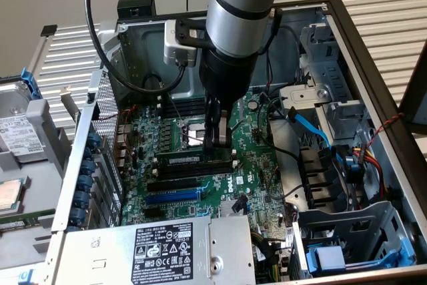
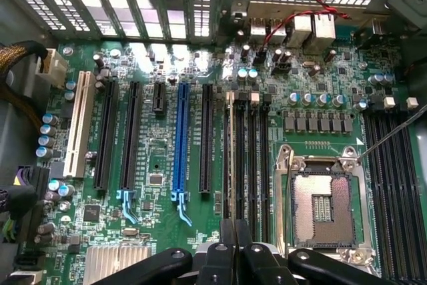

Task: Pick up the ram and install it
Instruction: 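Insert the ram into the slot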

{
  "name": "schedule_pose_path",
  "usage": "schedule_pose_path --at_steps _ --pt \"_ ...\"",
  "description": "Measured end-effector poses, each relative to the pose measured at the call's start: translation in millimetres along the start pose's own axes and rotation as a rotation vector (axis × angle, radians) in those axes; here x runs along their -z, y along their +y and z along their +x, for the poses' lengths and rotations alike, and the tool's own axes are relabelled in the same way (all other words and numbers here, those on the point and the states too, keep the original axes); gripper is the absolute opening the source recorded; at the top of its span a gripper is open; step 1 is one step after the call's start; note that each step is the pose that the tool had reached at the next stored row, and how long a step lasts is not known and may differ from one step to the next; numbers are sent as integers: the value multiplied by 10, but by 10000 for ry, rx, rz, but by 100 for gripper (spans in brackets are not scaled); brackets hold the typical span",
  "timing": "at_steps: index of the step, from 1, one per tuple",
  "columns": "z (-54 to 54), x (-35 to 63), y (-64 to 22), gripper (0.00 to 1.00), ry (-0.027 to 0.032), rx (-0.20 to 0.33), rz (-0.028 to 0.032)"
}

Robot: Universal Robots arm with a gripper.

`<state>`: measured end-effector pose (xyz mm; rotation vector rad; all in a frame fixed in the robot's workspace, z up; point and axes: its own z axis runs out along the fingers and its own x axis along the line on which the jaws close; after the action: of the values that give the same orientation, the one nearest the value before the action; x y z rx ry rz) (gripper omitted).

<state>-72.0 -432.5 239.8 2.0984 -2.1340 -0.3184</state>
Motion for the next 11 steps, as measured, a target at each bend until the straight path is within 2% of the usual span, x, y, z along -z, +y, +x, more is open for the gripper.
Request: schedule_pose_path --at_steps 11 --pt "1 -19 -2 12 3 6 2"
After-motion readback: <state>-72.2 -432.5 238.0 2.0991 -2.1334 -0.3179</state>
